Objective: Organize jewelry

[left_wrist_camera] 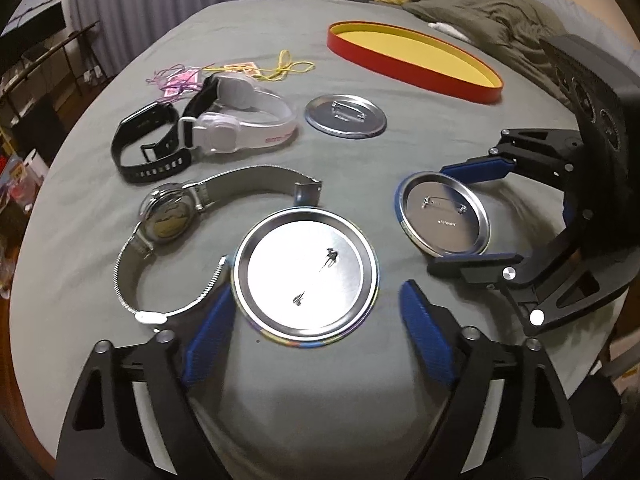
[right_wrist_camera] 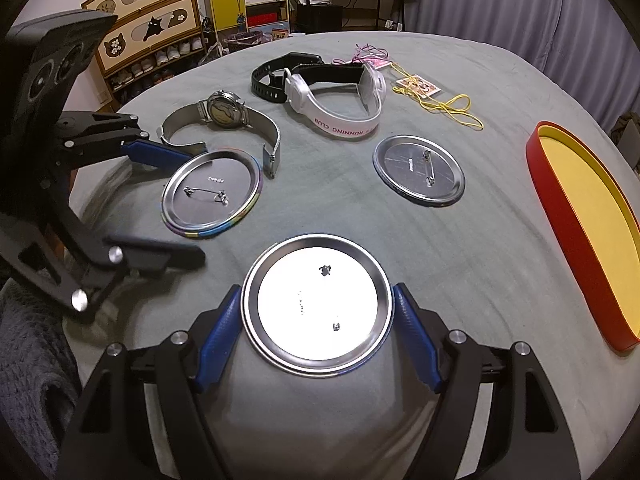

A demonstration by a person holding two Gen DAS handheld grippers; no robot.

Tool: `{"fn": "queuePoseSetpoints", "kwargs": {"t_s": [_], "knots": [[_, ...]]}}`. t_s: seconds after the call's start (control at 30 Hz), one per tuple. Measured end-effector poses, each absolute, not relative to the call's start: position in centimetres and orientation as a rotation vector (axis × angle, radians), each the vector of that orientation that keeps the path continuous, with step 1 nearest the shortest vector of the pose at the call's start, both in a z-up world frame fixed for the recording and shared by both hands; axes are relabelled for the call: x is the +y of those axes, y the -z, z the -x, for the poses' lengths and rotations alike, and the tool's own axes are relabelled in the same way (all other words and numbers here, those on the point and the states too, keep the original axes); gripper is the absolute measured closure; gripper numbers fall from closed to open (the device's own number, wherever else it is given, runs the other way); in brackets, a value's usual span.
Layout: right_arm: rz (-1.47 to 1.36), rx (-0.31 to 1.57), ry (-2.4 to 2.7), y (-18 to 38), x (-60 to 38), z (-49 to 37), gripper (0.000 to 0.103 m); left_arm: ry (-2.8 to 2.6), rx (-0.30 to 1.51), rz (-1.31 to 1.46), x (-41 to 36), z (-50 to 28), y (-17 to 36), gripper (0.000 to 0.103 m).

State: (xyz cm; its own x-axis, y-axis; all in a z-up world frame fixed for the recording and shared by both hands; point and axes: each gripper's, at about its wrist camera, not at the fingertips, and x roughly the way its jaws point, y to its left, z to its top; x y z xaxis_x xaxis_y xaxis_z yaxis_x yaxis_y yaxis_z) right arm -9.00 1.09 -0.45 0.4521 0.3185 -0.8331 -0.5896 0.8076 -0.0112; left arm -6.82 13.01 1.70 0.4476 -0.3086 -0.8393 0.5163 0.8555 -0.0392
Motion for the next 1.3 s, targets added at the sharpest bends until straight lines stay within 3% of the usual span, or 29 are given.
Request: {"fn": "queuePoseSetpoints", "kwargs": {"t_s": [0.43,0.53,1.3], "knots": [[0.315,0.948,-0.576,0.5,1.0,9.0,0.033,0.498,0.975,-0.222,12.5,5.2,-1.7,0.019],[0.313,0.948,-0.576,0.5,0.9,9.0,0.033,0.484,0.969,-0.198,13.0,5.1,-1.9,0.031],[0.285,0.937,-0.552,-0.3,0.1,8.3,0.033,0.491,0.923,-0.215,13.1,6.4,-3.6,0.031]]}}
